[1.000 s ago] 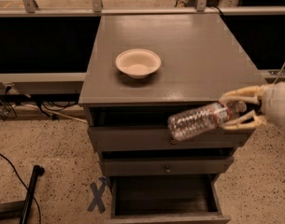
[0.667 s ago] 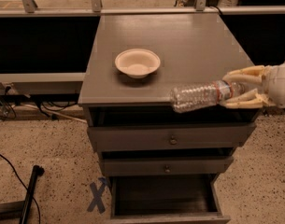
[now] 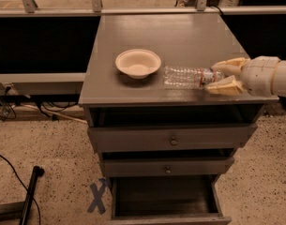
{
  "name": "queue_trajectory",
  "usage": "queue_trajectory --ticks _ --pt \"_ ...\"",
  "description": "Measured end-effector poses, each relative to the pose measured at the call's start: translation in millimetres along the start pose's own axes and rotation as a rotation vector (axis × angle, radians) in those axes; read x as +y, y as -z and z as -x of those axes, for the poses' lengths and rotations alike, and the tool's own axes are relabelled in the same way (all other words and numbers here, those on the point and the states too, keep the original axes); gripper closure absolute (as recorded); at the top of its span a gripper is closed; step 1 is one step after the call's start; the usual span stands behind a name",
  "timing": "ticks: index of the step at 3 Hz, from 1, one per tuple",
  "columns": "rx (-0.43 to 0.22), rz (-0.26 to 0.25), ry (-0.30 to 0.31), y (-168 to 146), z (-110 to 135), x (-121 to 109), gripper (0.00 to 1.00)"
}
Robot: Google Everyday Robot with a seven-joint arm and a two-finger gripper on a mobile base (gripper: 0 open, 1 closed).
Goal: Pick water bottle from bottom drawer and place on counter
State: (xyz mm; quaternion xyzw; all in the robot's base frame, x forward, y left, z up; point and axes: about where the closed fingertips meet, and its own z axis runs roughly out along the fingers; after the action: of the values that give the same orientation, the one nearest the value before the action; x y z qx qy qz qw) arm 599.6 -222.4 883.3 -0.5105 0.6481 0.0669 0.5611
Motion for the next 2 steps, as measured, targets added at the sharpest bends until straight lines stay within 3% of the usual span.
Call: queue_trajectory --ticks 1,2 --pt "0.056 -0.037 -0.067 -27 -23 -15 1.00" --pt "0.082 -0.044 -0.076 -41 -30 -21 0.82"
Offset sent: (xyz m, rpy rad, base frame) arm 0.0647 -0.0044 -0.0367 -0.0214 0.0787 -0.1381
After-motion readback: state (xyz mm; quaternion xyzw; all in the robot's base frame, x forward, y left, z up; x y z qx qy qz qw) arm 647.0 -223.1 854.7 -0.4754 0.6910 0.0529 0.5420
